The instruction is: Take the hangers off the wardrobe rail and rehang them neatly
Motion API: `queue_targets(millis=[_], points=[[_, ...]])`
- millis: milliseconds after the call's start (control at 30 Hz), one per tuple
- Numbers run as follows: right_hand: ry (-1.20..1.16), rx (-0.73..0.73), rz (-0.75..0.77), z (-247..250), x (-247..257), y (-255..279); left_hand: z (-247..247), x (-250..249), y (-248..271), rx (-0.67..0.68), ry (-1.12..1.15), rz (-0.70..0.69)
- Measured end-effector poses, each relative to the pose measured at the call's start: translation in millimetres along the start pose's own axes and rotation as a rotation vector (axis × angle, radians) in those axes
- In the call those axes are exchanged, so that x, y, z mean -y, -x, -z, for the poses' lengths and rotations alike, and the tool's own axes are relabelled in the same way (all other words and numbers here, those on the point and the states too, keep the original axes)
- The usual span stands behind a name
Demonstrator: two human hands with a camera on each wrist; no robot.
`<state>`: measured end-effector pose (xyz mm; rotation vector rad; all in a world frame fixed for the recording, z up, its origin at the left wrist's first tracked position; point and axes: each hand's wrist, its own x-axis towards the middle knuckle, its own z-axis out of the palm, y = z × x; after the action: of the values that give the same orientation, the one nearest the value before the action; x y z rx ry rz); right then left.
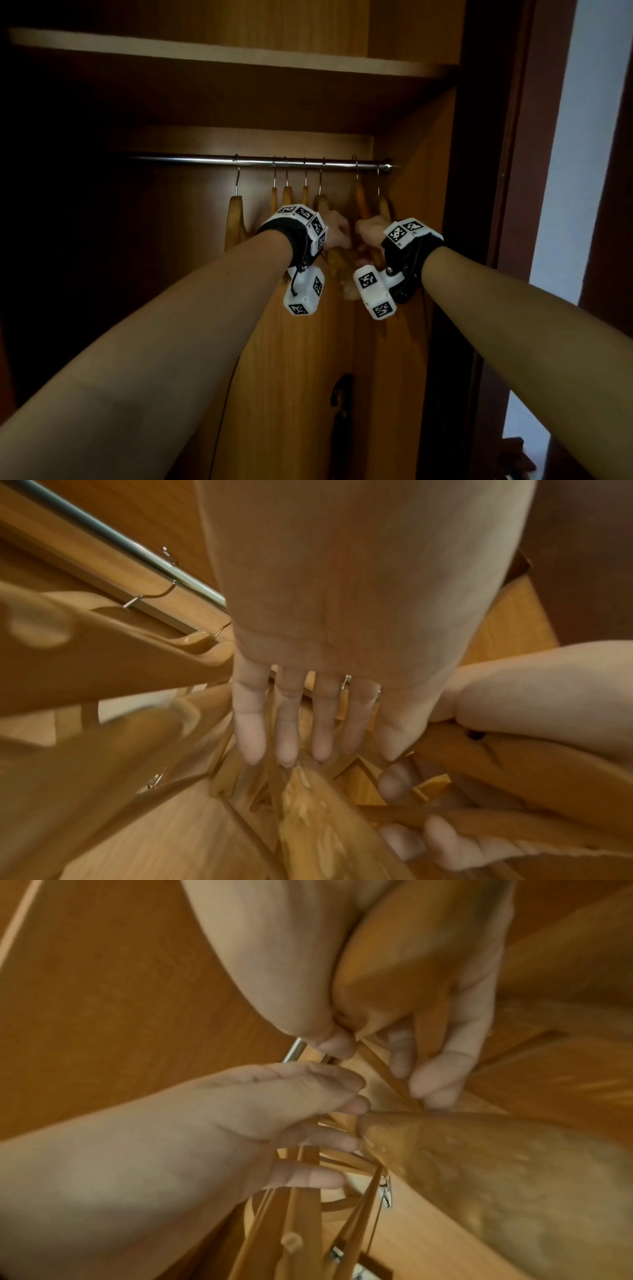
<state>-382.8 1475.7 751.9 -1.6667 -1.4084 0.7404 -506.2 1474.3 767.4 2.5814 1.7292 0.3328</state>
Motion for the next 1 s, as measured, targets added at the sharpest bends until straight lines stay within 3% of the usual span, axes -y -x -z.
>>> queue_targets(millis=[233, 367, 533, 733, 1000], points=[[-0.013, 0.046, 0.006, 13, -4, 12, -1, -17, 6, 0.018, 0.024, 0.043], [0.020, -0.002, -0.012, 18, -4, 25, -4, -24, 16, 0.017, 0.047, 0.050], [0.281, -0.124, 0.081, 22, -8, 32, -3, -30, 31, -0.014, 0.215, -0.007], [0.348, -0.133, 0.140, 32, -11, 52, -1, -32, 51, -0.140, 0.415, -0.069], [0.415, -0.196, 0.191, 37, -2, 114, 7, -24, 89, -0.198, 0.628, -0.159]])
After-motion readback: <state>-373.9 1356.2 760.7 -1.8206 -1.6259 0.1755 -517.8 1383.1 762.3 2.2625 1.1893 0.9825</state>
